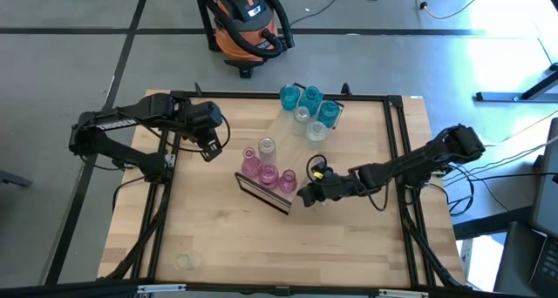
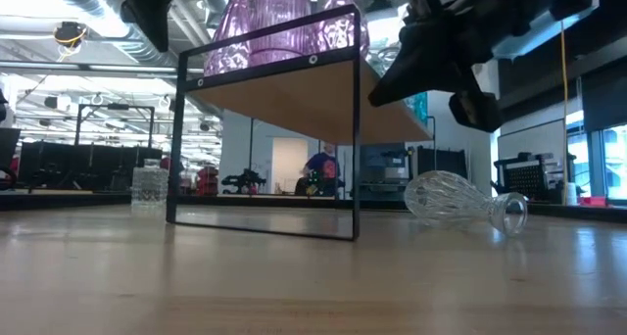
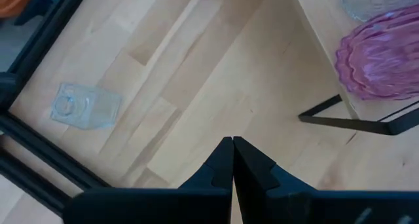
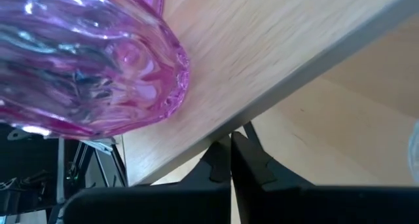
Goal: Sort vases onto shelf
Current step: Adjust the shelf, then put the transparent vase on the shelf
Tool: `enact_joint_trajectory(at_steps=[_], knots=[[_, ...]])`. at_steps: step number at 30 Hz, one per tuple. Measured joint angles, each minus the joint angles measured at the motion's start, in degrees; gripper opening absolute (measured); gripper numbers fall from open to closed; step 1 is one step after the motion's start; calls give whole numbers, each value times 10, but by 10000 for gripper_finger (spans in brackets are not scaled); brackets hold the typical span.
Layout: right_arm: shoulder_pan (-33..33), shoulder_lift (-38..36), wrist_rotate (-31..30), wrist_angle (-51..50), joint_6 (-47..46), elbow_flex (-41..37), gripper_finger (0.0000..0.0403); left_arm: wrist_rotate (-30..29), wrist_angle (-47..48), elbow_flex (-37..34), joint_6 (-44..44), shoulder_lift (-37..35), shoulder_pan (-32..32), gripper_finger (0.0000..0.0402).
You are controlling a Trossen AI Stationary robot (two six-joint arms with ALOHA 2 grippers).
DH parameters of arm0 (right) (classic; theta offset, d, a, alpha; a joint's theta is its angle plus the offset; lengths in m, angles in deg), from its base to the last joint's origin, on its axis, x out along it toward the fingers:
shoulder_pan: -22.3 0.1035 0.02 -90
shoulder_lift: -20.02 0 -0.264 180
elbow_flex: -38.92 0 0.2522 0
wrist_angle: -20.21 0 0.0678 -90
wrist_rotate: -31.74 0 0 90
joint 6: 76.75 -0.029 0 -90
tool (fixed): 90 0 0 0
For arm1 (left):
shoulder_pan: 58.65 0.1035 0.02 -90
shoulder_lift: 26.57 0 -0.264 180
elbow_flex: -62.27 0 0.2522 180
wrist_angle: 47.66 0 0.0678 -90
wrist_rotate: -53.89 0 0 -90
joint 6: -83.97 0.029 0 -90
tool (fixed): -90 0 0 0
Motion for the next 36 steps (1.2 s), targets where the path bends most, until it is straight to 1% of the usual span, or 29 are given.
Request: enact_joint_trajectory(at_steps=[7,9,11,12,15,18,21,24,27,29,32,36], knots=[[-3,-2,3,-7,12,0,0,-9,10,0,-2,1,0,0],[7,-8,2,-10,14,0,0,-11,23,0,-2,1,0,0],[24,-25,-15,-25,16,0,4,-15,33,0,-3,1,0,0],[35,-37,-22,-41,14,1,7,-16,34,0,-3,0,0,0],[72,-75,-43,-136,-10,1,26,-23,35,0,-4,-3,0,0],[116,-116,-75,-237,-61,0,62,-34,33,0,-8,-5,0,0],[155,-132,-112,-301,-113,0,118,-50,19,0,-8,-5,0,0],[171,-122,-126,-304,-130,0,182,-56,-2,0,-2,-5,1,0],[169,-99,-121,-311,-131,0,243,-56,-22,0,1,-5,1,0],[163,-85,-121,-318,-131,0,277,-56,-28,0,1,-5,1,0],[152,-63,-100,-331,-130,0,310,-56,-28,0,1,-5,1,0],[135,-32,-91,-331,-117,0,322,-55,-28,0,1,-5,1,0]])
